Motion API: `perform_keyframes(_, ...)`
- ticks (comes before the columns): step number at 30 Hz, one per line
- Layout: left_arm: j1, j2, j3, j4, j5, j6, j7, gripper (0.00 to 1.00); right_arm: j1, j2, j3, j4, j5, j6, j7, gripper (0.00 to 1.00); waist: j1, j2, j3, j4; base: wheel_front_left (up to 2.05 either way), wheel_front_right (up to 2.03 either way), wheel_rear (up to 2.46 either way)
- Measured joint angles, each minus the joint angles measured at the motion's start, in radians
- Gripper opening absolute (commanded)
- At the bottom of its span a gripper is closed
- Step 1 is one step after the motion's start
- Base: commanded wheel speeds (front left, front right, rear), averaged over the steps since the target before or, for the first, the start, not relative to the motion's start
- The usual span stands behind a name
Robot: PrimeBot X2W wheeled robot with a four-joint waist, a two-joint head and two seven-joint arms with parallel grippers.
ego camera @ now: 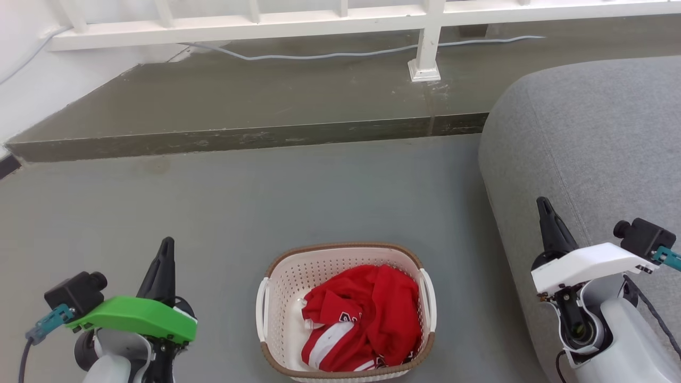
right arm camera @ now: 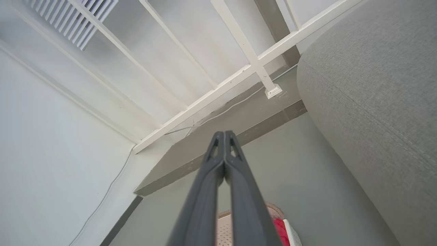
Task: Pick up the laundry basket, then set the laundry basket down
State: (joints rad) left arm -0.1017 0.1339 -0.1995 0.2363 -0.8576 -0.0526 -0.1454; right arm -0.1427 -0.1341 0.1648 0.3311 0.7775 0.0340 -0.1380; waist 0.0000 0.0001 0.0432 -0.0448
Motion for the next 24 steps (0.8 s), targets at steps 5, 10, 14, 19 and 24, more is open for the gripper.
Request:
perform_keyframes(5,0.0,-0.007,0.016,0.005,-0.054,-0.002,0.019,0.0,0.005,0.007,-0.021,-0.001,0.058,0.002,0.017,0.0,0.0,0.0,-0.003,0.003,0.0,0.0,0.0)
perform_keyframes(10,0.0,-0.016,0.037,0.008,-0.106,-0.009,0.033,0.0,0.008,0.01,-0.041,-0.003,0.116,0.01,0.035,0.0,0.0,0.0,-0.006,0.006,0.0,0.0,0.0)
perform_keyframes(14,0.0,-0.019,0.048,0.009,-0.141,-0.01,0.049,0.0,0.008,0.014,-0.06,-0.006,0.162,0.018,0.049,0.0,0.0,0.0,-0.008,0.009,0.0,0.0,0.0)
perform_keyframes(19,0.0,-0.024,0.07,0.012,-0.197,-0.018,0.068,0.0,0.009,0.023,-0.08,-0.009,0.221,0.019,0.067,0.0,0.0,0.0,-0.011,0.012,0.0,0.0,0.0)
perform_keyframes(24,0.001,-0.029,0.085,0.014,-0.253,-0.019,0.084,0.0,0.009,0.031,-0.102,-0.013,0.279,0.028,0.085,0.0,0.0,0.0,-0.014,0.015,0.0,0.0,0.0)
